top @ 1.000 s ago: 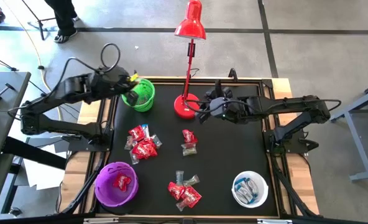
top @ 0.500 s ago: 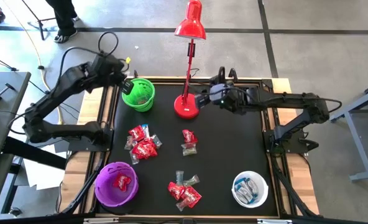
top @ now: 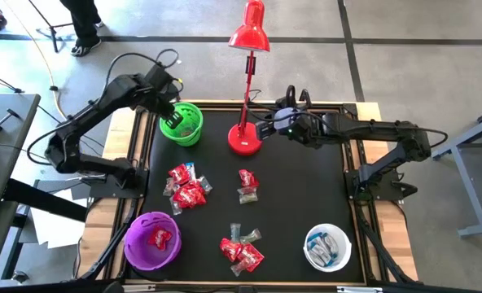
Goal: Sort candy
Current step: Put the orange gummy into the green bucket, then put the red candy into the purple bucket
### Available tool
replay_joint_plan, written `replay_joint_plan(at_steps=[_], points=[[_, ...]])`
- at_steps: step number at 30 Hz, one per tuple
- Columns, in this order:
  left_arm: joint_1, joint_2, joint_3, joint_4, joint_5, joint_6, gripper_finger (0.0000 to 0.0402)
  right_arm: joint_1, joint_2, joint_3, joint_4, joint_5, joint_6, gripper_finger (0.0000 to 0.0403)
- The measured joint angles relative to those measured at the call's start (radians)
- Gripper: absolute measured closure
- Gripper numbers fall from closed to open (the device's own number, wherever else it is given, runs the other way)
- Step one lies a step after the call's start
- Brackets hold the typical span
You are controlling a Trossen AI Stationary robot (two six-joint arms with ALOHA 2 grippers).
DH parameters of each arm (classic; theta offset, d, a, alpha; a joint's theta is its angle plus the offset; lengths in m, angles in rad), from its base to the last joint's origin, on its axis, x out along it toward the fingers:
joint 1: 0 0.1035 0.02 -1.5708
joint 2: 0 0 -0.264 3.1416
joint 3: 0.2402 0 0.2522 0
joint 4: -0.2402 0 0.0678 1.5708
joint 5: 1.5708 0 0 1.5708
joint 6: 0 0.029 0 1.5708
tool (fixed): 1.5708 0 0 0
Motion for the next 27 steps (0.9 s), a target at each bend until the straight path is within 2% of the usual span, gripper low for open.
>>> replay_joint_plan(at_steps=[9, 15, 21, 23, 27], points=[[-0.016, 0.082, 0.000, 0.006, 0.052, 0.061, 0.0355, 0.000, 0.011, -0.001, -0.035, -0.013, 0.000, 0.0222], [-0.017, 0.093, 0.000, 0.005, 0.141, 0.015, 0.0333, 0.000, 0.011, -0.001, -0.116, -0.123, 0.012, 0.0222], [-0.065, 0.046, 0.000, 0.058, 0.397, 0.005, 0.0332, 0.000, 0.067, -0.001, -0.293, -0.217, 0.195, 0.0222], [-0.094, 0.022, 0.000, 0.093, 0.431, -0.012, 0.0332, 0.000, 0.111, -0.001, -0.342, -0.249, 0.256, 0.0222], [-0.145, -0.040, 0.000, 0.165, 0.440, -0.042, 0.0332, 0.000, 0.215, -0.001, -0.328, -0.317, 0.369, 0.0222]])
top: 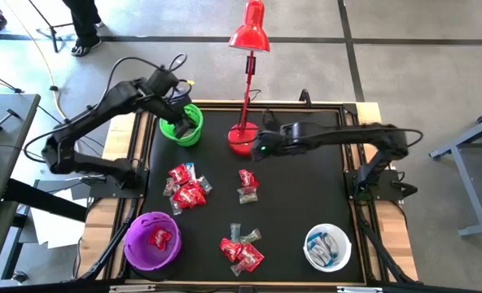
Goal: Sort candy
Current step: Put the red candy into the purple bucket
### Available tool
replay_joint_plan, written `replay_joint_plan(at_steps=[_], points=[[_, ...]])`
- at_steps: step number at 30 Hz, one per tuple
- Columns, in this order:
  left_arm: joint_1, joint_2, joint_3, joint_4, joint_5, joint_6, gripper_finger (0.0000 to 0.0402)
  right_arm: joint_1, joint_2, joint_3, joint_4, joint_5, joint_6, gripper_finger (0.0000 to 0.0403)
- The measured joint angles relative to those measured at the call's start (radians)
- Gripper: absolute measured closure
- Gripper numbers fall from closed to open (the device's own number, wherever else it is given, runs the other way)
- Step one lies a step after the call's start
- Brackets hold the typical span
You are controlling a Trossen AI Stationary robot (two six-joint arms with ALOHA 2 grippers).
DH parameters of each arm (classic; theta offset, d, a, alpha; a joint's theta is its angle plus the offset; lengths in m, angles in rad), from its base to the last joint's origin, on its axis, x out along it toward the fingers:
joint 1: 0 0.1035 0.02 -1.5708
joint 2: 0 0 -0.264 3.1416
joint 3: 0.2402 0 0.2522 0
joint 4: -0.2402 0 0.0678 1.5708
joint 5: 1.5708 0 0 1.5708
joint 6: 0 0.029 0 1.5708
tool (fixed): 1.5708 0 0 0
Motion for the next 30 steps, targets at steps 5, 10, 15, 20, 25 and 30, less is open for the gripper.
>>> replay_joint_plan(at_steps=[5, 10, 15, 20, 25, 30], points=[[-0.040, -0.073, 0.000, 0.059, -0.002, -0.054, 0.0332, 0.021, 0.125, 0.000, 0.040, -0.085, 0.099, 0.0222], [-0.057, -0.143, 0.000, 0.063, -0.006, -0.056, 0.0332, 0.051, 0.215, 0.000, 0.062, -0.139, 0.197, 0.0222], [-0.059, -0.196, 0.000, 0.062, -0.008, -0.067, 0.0332, 0.064, 0.268, 0.000, 0.173, -0.180, 0.209, 0.0222], [-0.060, -0.231, 0.000, 0.050, -0.008, -0.108, 0.0332, 0.067, 0.308, 0.000, 0.262, -0.216, 0.208, 0.0222], [-0.077, -0.260, 0.000, 0.033, -0.009, -0.126, 0.0332, 0.073, 0.348, 0.000, 0.298, -0.269, 0.206, 0.0222], [-0.103, -0.280, 0.000, 0.032, -0.009, -0.159, 0.0332, 0.080, 0.358, 0.000, 0.298, -0.285, 0.213, 0.0222]])
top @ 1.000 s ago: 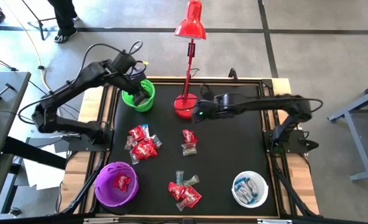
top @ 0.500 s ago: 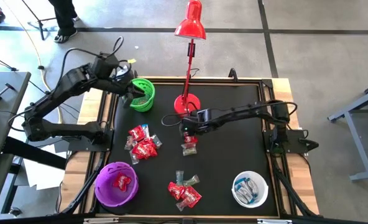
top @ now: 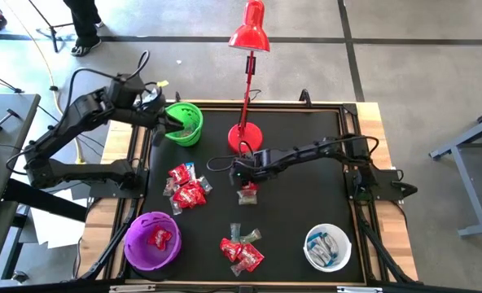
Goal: Sort candy
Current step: Put the red candy into the purple bucket
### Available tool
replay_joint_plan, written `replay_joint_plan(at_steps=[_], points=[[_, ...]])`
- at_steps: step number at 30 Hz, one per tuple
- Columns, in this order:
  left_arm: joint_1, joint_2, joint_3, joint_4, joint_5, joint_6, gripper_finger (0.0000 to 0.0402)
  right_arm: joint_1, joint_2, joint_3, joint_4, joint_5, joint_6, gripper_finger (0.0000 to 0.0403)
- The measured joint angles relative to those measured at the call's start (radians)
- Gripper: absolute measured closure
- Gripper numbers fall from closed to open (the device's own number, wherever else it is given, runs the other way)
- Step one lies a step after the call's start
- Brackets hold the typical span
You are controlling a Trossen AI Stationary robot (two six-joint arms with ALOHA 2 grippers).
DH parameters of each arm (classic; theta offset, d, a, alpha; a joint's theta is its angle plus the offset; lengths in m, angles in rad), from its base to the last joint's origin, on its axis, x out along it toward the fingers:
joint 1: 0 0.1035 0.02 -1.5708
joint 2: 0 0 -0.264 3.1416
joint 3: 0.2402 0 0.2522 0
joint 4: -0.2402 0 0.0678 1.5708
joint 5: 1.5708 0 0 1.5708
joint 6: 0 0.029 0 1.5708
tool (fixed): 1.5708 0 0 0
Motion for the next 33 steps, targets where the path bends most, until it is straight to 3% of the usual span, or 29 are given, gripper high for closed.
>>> replay_joint_plan(at_steps=[8, 23, 27, 33], points=[[-0.037, -0.011, 0.000, -0.003, 0.000, -0.002, 0.0332, -0.004, 0.005, 0.000, 0.000, 0.075, 0.001, 0.0222], [-0.063, -0.011, 0.000, -0.006, -0.011, 0.045, 0.0332, -0.010, 0.060, 0.004, 0.013, 0.041, 0.020, 0.0224], [-0.063, -0.011, 0.000, -0.006, -0.019, 0.055, 0.0332, -0.010, 0.063, 0.019, 0.006, 0.033, 0.019, 0.0251], [-0.062, -0.011, 0.000, -0.006, -0.023, 0.088, 0.0332, -0.019, 0.067, 0.048, 0.006, 0.001, -0.038, 0.0332]])
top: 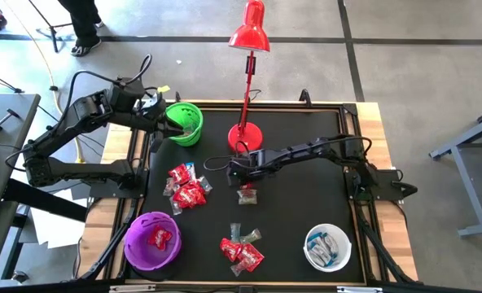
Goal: Sort candy
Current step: Put the red candy into the purple bucket
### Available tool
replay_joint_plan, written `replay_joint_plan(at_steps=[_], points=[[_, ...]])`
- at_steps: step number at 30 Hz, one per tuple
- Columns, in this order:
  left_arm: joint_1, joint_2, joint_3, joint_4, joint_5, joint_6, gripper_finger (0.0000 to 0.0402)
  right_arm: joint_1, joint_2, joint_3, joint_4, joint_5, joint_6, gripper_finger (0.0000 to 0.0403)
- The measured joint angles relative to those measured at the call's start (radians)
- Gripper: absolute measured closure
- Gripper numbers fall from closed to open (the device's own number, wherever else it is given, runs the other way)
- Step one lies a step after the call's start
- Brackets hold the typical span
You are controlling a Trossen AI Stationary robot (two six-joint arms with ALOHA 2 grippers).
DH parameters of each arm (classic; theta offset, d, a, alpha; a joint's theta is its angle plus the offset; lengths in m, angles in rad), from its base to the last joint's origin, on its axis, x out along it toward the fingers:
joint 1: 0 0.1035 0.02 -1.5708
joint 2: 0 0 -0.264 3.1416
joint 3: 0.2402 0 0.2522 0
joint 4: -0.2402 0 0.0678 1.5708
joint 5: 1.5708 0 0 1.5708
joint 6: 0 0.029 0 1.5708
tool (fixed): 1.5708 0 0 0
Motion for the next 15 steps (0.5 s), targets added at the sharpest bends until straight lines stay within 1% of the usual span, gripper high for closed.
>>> replay_joint_plan(at_steps=[3, 5, 9, 12, 15], points=[[0.000, 0.000, 0.000, -0.001, -0.041, 0.000, 0.0332, -0.018, 0.000, 0.021, -0.002, -0.008, -0.057, 0.0377], [0.000, 0.000, 0.000, -0.007, -0.064, 0.000, 0.0332, -0.029, 0.000, 0.039, -0.011, -0.005, -0.098, 0.0393], [0.000, 0.001, 0.000, -0.020, -0.099, 0.000, 0.0332, -0.049, 0.000, 0.093, -0.043, 0.004, -0.186, 0.0380], [0.000, 0.006, 0.000, -0.027, -0.099, 0.000, 0.0332, -0.060, 0.000, 0.153, -0.081, 0.044, -0.271, 0.0375], [0.000, 0.011, 0.000, -0.027, -0.099, 0.000, 0.0332, -0.069, 0.000, 0.243, -0.128, 0.100, -0.369, 0.0379]])
